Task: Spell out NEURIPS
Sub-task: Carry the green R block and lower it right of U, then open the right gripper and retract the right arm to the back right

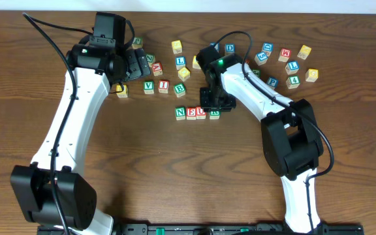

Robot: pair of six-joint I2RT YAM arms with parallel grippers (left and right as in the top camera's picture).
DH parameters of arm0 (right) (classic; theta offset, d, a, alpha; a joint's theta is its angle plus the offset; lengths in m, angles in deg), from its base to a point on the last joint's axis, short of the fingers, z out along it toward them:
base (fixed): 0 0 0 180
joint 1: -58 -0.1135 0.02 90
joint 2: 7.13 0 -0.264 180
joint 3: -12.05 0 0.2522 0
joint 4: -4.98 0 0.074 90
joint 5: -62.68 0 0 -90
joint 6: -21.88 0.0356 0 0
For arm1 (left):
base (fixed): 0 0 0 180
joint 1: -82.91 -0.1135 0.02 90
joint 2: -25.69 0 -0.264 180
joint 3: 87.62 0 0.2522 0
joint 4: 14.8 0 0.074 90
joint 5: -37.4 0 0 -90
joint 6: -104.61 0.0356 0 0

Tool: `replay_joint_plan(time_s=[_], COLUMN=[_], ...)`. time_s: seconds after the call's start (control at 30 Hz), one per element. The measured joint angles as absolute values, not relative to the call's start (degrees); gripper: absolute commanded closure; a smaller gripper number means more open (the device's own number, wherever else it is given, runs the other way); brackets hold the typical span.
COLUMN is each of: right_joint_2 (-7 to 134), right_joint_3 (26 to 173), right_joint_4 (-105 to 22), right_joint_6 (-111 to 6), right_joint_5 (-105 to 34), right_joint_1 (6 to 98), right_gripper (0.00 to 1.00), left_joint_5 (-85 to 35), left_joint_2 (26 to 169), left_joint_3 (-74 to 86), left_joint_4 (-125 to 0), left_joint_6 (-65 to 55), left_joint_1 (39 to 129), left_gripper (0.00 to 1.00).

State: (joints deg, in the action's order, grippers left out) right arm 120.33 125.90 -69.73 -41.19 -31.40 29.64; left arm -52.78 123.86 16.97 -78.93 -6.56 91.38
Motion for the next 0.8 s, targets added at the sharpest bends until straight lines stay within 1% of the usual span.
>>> replay_joint_plan(time_s=[0.2,0.7,0.8], right_joint_2=[120.35,120.33,120.35], right_joint_3=[127.1,136.68,138.86], right_joint_4=[-70.93,-78.36,-80.0], right_joint_6=[-41.51,-44.18,-44.79], right_joint_5=[-31.64,-31.68,-31.59], right_joint_1=[29.71,29.97,30.25], right_gripper=[0.61,0.61,0.57], left_joint_5=[-52.78,-52.78,-52.8], left_joint_2=[123.86,123.86,123.86], left_joint_3=[16.97,16.97,16.97], left_joint_4=[-78.93,-78.93,-78.93], left_joint_6=[-6.56,-6.56,-6.56], left_joint_1=[91.38,91.38,91.38], left_gripper=[0.02,0.02,0.03])
